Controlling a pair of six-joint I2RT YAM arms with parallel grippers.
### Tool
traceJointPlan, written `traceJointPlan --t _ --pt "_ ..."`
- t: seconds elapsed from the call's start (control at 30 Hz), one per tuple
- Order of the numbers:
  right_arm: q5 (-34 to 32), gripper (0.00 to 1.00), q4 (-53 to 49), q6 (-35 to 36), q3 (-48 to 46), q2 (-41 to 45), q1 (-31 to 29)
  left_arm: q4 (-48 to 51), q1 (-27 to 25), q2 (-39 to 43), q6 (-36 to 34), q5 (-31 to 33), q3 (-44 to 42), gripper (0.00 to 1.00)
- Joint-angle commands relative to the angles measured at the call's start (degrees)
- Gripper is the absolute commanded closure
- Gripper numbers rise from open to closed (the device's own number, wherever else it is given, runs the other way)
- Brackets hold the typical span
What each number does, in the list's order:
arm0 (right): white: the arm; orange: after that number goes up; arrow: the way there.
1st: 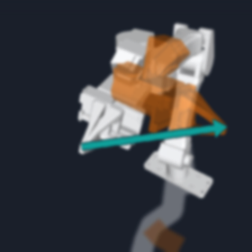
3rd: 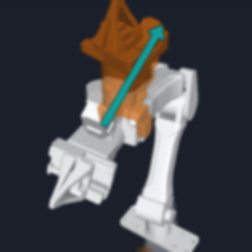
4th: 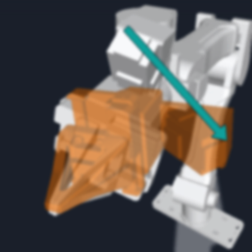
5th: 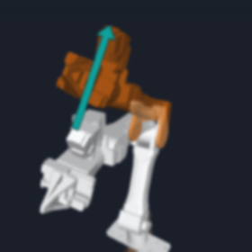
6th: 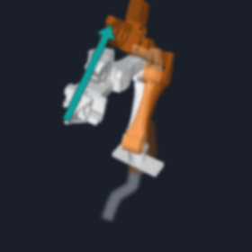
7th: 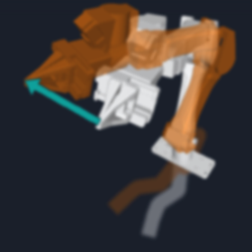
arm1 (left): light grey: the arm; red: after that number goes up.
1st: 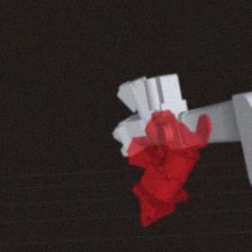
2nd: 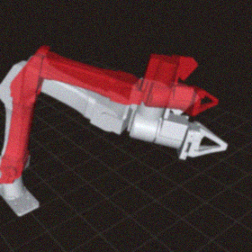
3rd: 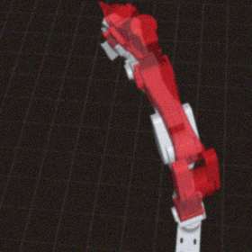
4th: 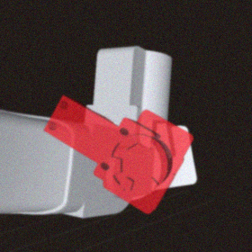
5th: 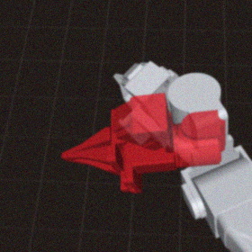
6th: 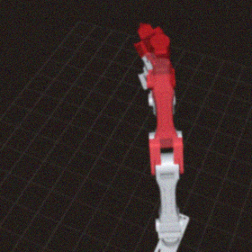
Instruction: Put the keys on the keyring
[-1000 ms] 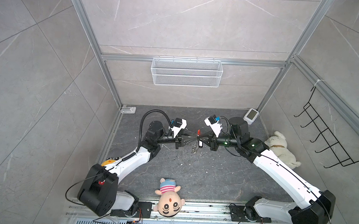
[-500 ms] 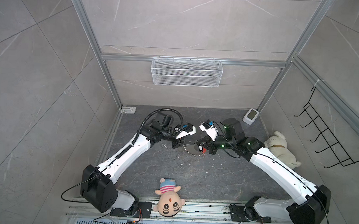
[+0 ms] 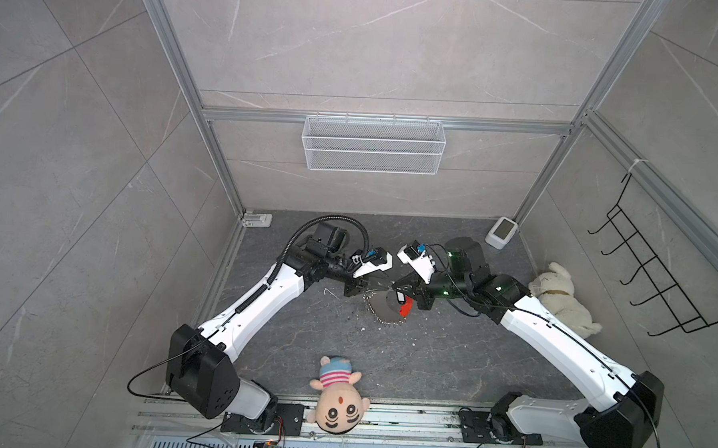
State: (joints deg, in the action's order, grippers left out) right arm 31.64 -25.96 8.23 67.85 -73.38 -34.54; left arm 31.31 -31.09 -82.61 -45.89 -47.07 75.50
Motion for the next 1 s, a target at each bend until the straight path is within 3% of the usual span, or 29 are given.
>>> traceJointPlan --t 0.0,0.2,0.47,0.63,0.83,0.97 --pt "-0.1 1.00 1.7 1.3 0.7 0.8 -0.4 0.6 2.6 5.0 -0.1 -0.7 1.2 0.65" --pt "2.4 1.00 3.2 0.0 0.7 0.3 -0.4 -1.5 6.3 6.7 1.7 -3.0 -1.3 0.65" --pt "5.3 1.00 4.3 -1.1 2.8 -1.7 -0.8 -11.3 2.5 3.7 7.3 -7.1 -4.1 0.65" --pt "5.4 1.00 3.6 -0.8 3.6 -1.9 -0.9 -7.3 2.3 1.4 5.9 -8.9 -0.2 0.67" --pt "5.7 1.00 3.6 -0.9 4.0 -2.2 -1.4 -3.7 2.2 -0.6 5.0 -10.4 2.1 0.80" --pt "5.3 1.00 3.1 -0.6 4.3 -2.2 -1.7 -2.2 2.0 -1.4 5.0 -11.3 2.9 0.83"
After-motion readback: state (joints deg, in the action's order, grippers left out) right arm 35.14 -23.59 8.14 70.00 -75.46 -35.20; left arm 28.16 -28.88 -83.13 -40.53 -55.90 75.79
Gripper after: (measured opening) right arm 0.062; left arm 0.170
